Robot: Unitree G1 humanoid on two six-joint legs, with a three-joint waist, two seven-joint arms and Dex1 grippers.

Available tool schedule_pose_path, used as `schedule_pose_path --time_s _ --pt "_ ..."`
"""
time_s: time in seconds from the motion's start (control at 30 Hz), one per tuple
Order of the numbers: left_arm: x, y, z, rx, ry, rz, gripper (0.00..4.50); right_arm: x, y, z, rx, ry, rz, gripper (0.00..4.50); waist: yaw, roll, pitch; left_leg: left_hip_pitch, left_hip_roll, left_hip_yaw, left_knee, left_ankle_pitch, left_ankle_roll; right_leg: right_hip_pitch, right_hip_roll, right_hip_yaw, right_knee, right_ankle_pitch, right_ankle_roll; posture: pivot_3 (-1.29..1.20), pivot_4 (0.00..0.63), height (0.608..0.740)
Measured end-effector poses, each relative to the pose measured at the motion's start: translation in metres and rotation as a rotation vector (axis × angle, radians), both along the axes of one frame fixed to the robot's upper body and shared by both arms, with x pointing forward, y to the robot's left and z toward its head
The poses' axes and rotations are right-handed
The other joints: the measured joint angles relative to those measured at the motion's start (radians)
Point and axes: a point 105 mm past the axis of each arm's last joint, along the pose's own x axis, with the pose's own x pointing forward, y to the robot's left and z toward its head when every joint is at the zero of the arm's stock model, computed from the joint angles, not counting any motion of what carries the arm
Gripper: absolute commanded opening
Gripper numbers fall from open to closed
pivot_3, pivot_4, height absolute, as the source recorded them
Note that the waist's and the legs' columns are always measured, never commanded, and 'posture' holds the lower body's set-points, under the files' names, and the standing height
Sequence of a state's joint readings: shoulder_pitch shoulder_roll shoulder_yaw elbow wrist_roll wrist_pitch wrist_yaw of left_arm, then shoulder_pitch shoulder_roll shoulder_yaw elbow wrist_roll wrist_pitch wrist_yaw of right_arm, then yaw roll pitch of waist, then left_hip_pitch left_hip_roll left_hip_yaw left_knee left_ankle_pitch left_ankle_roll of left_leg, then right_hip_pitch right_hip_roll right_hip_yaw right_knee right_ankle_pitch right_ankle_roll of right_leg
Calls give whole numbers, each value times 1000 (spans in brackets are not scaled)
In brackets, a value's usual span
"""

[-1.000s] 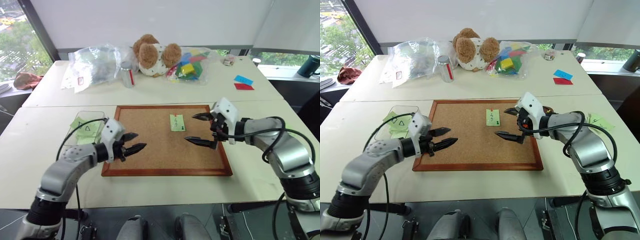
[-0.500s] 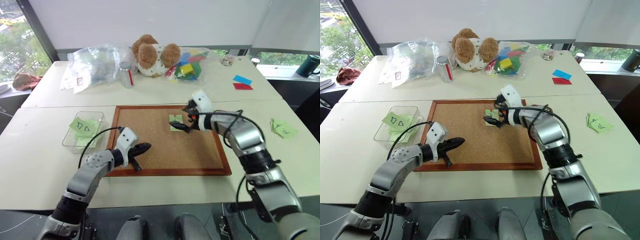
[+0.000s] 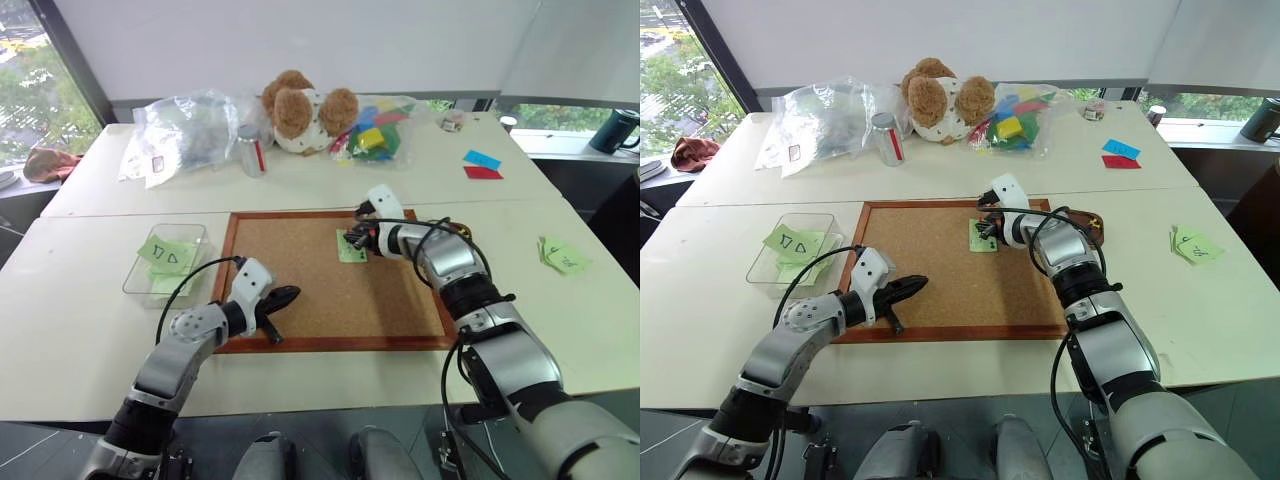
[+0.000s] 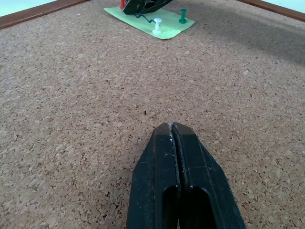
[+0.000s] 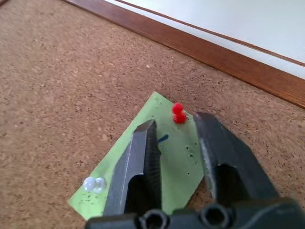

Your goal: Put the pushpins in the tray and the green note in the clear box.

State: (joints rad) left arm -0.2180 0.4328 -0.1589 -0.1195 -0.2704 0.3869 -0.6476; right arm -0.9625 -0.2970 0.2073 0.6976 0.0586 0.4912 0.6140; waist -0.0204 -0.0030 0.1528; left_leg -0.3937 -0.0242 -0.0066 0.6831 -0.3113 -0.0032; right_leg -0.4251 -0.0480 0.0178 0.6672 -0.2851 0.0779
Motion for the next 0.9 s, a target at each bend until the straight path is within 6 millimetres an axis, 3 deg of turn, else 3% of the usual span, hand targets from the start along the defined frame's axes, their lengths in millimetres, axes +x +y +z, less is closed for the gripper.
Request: schedule_pose_path --time_s 0.2,0.37,0.77,0.83,0.9 --pt "-1 1 0 -2 -1 6 0 7 -2 4 11 -13 -13 1584 -1 0 0 1 0 0 -1 0 0 0 0 0 0 0 0 0 150 740" --pt "-1 2 0 -3 -1 13 0 6 0 -1 17 6 0 86 -3 0 0 1 0 0 -2 0 0 0 0 0 0 0 0 0 150 740" --pt "-2 2 -1 -3 -2 16 0 4 0 3 36 24 1 86 -3 0 0 1 0 0 -2 0 1 0 0 0 0 0 0 0 150 740" --pt "-3 2 -3 -2 3 22 0 1 -1 10 55 18 0 86 -1 1 0 0 0 0 -3 0 1 -1 0 0 0 0 0 0 150 740" --pt "-3 3 -3 -3 6 25 0 0 0 32 84 -33 10 86 -1 1 0 0 0 0 -4 -1 1 -1 0 0 -1 0 0 0 150 740"
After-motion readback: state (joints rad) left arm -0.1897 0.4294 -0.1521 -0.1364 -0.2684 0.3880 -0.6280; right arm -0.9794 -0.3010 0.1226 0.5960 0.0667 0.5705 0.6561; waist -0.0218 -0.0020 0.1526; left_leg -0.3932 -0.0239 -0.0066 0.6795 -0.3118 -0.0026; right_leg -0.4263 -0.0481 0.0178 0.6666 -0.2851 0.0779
